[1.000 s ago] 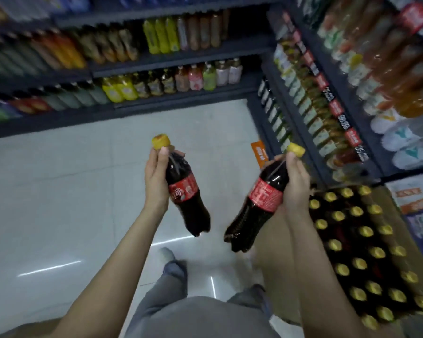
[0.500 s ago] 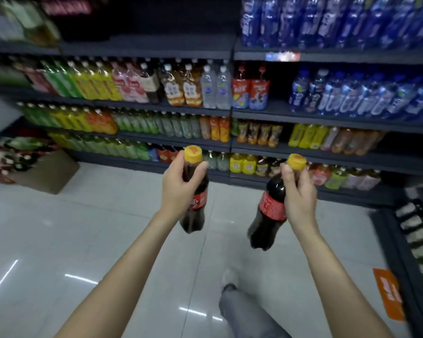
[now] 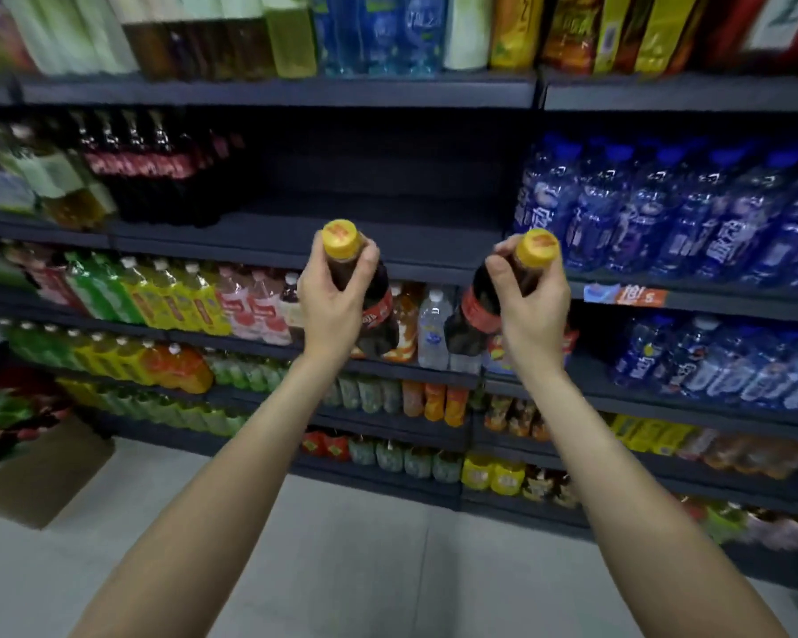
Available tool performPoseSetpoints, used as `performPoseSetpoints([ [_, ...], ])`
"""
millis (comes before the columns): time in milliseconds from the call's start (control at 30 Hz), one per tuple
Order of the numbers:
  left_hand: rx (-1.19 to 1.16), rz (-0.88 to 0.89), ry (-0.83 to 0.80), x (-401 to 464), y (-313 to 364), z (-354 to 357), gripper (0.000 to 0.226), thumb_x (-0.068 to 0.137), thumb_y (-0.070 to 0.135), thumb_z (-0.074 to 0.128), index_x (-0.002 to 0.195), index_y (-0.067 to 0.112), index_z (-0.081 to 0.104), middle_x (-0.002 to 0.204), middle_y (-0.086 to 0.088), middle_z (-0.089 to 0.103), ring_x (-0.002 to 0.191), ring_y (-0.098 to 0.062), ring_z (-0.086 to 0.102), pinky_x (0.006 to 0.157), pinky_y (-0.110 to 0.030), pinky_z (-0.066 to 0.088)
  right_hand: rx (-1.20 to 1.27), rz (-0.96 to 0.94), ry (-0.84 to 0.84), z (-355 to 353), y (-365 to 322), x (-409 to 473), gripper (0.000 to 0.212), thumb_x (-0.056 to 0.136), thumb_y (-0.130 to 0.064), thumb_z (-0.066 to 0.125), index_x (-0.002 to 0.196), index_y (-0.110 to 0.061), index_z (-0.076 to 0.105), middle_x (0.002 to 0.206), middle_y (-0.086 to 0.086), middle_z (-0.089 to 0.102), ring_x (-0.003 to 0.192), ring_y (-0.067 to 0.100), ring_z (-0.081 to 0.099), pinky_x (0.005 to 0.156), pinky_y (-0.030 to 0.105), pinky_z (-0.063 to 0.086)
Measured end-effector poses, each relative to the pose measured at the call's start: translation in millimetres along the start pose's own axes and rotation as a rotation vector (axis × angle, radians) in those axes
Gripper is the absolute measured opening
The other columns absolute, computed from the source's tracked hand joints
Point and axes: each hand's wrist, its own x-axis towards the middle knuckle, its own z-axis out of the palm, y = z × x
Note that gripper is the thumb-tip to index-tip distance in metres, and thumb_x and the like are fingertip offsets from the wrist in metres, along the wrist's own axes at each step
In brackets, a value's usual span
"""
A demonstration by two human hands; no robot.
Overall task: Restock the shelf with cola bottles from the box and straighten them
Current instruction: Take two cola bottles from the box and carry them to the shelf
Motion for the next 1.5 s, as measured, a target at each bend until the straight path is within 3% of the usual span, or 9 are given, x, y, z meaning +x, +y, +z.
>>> performPoseSetpoints([
  [200, -0.074, 0.043, -0.019, 109, -77, 51, 0.011, 0.089, 0.038, 0.056, 0.092, 0.027, 0.054, 0.084, 0.018, 0.062, 0.082, 0.002, 0.058, 0.078, -0.015, 0.043, -0.131, -0.066, 0.125, 71, 61, 100, 0.035, 0.083, -0.046, 0.058, 0.094, -0.012, 0.055, 0.089, -0.002, 0.061, 0.085, 0.012, 0.057, 0.08, 0.014, 0.04],
  [333, -0.108, 0.028, -0.067, 160, -116, 83, 0.031, 0.089, 0.04, 0.057, 0.095, 0.01, 0.057, 0.088, 0.004, 0.063, 0.083, -0.009, 0.06, 0.08, -0.024, 0.045, -0.213, -0.031, 0.103, 98, 96, 151, 0.049, 0.082, -0.052, 0.057, 0.096, -0.005, 0.054, 0.092, 0.01, 0.063, 0.087, 0.02, 0.058, 0.08, 0.019, 0.041],
  [667, -0.131, -0.086, -0.176, 219, -186, 140, 0.025, 0.089, 0.039, 0.062, 0.092, 0.016, 0.054, 0.085, 0.003, 0.064, 0.081, -0.006, 0.06, 0.078, -0.022, 0.046, -0.345, 0.013, 0.164, 125, 151, 208, 0.027, 0.084, -0.034, 0.069, 0.09, -0.013, 0.054, 0.085, 0.001, 0.062, 0.082, 0.017, 0.059, 0.071, 0.01, 0.04],
  [800, -0.085, -0.104, -0.363, 228, -202, 144, 0.057, 0.078, 0.045, 0.07, 0.123, 0.026, 0.041, 0.118, 0.0, 0.057, 0.112, -0.014, 0.055, 0.095, -0.032, 0.045, -0.381, 0.056, 0.0, 124, 171, 212, 0.052, 0.077, -0.039, 0.074, 0.117, -0.018, 0.048, 0.11, 0.003, 0.061, 0.105, 0.017, 0.058, 0.091, 0.033, 0.048],
  [900, -0.02, -0.038, -0.514, 229, -219, 136, 0.095, 0.073, 0.021, 0.077, 0.146, 0.021, 0.016, 0.136, 0.004, 0.031, 0.129, -0.01, 0.034, 0.104, -0.026, 0.032, -0.312, 0.132, -0.119, 113, 194, 195, 0.096, 0.07, -0.021, 0.079, 0.145, -0.027, 0.019, 0.144, 0.003, 0.04, 0.132, 0.013, 0.042, 0.109, 0.037, 0.037],
  [967, -0.041, -0.061, -0.583, 224, -238, 129, 0.113, 0.071, 0.009, 0.077, 0.148, 0.032, -0.003, 0.145, 0.004, 0.019, 0.134, -0.009, 0.028, 0.109, -0.028, 0.03, -0.353, 0.196, -0.154, 107, 207, 181, 0.11, 0.068, -0.011, 0.08, 0.149, -0.026, 0.007, 0.153, 0.0, 0.026, 0.139, 0.009, 0.03, 0.115, 0.037, 0.028],
  [1033, -0.037, -0.078, -0.627, 214, -255, 124, 0.123, 0.073, 0.009, 0.077, 0.141, 0.051, -0.017, 0.157, 0.0, 0.01, 0.142, -0.013, 0.024, 0.113, -0.037, 0.029, -0.404, 0.257, -0.139, 107, 216, 168, 0.106, 0.072, -0.013, 0.08, 0.15, -0.024, 0.01, 0.151, -0.003, 0.033, 0.136, 0.007, 0.033, 0.114, 0.035, 0.029],
  [1300, 0.055, -0.053, -0.469, 233, -276, 188, 0.116, 0.075, 0.022, 0.079, 0.147, 0.04, -0.01, 0.149, -0.004, 0.04, 0.125, -0.02, 0.051, 0.099, -0.03, 0.044, -0.592, 0.261, 0.112, 111, 240, 194, 0.097, 0.072, -0.027, 0.081, 0.144, -0.018, 0.016, 0.123, 0.01, 0.062, 0.109, 0.032, 0.06, 0.082, 0.03, 0.044],
  [1500, 0.083, -0.039, -0.504, 263, -305, 253, 0.109, 0.074, 0.019, 0.077, 0.15, 0.034, 0.001, 0.148, -0.002, 0.04, 0.129, -0.02, 0.046, 0.096, -0.025, 0.035, -0.704, 0.285, 0.207, 105, 261, 229, 0.1, 0.072, -0.025, 0.08, 0.148, -0.014, 0.015, 0.138, 0.017, 0.044, 0.121, 0.037, 0.049, 0.094, 0.04, 0.041],
])
